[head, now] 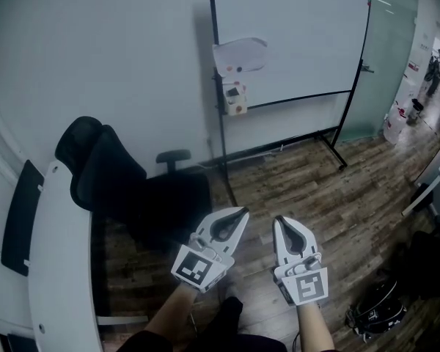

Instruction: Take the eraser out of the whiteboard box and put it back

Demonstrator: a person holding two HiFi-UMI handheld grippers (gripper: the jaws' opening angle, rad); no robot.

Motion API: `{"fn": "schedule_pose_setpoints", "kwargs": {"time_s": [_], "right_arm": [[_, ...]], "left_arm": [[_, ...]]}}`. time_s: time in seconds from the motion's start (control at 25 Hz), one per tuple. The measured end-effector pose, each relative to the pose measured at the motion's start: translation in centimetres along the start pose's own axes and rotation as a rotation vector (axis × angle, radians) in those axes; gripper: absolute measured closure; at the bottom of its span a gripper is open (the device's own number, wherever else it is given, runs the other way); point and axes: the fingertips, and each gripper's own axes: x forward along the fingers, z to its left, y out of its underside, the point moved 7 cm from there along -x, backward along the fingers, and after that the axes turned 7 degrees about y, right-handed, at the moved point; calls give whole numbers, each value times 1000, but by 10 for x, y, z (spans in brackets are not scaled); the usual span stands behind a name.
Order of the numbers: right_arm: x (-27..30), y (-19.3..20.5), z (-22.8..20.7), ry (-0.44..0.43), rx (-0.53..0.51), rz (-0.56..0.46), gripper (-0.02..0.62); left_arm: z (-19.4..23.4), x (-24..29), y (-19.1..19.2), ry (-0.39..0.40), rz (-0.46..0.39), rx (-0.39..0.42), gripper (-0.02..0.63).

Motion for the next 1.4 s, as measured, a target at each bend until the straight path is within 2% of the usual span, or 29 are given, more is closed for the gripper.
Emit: {"fn": "schedule_pose_setpoints", "kwargs": {"time_s": [0.52, 0.76, 0.96, 1.4], "right_arm": [[120, 46, -30, 29, 49, 26, 591], [161, 66, -40, 51, 75, 38, 591], [190, 81, -49, 37, 71, 40, 591], [268, 128, -116, -2, 95, 48, 591]], "left_arm": [[109, 60, 29, -3, 25, -19, 600], [146, 78, 42, 4, 32, -43, 600], [172, 96, 54, 4, 41, -46, 600], [232, 170, 91, -34, 61, -44, 600]]}}
